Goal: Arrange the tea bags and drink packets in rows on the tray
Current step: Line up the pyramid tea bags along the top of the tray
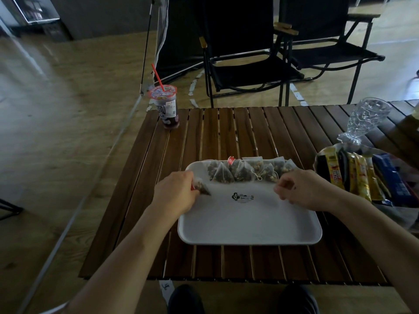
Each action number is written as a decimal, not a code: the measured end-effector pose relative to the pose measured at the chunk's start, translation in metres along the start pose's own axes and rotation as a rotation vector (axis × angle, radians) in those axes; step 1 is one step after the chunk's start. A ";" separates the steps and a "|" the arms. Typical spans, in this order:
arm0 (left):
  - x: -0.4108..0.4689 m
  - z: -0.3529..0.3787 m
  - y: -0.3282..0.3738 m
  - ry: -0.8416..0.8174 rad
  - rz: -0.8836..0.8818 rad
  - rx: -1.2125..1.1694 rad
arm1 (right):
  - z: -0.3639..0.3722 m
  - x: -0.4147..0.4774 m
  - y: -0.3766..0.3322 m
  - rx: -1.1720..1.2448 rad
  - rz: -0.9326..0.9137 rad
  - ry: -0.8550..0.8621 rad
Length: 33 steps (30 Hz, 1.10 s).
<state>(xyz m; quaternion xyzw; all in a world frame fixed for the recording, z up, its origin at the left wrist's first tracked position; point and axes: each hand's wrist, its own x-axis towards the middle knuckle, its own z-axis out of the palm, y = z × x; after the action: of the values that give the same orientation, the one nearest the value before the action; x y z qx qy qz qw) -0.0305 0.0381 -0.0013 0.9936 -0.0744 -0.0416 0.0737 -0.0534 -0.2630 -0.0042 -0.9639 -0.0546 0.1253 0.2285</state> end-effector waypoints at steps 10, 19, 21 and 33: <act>0.016 0.014 0.004 0.253 0.014 0.007 | 0.000 0.001 -0.004 0.017 0.010 -0.002; 0.020 0.019 0.001 0.237 0.073 -0.090 | -0.003 0.002 -0.007 0.046 0.018 -0.023; 0.021 0.021 0.000 0.244 0.064 -0.061 | -0.001 0.002 -0.008 0.047 0.021 -0.030; 0.037 0.032 0.001 0.307 0.087 -0.017 | 0.000 0.002 -0.001 0.046 0.053 -0.070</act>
<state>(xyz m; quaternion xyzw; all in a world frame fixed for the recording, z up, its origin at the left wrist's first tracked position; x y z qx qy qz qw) 0.0026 0.0271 -0.0351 0.9835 -0.1048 0.1132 0.0943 -0.0515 -0.2612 -0.0042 -0.9546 -0.0341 0.1662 0.2449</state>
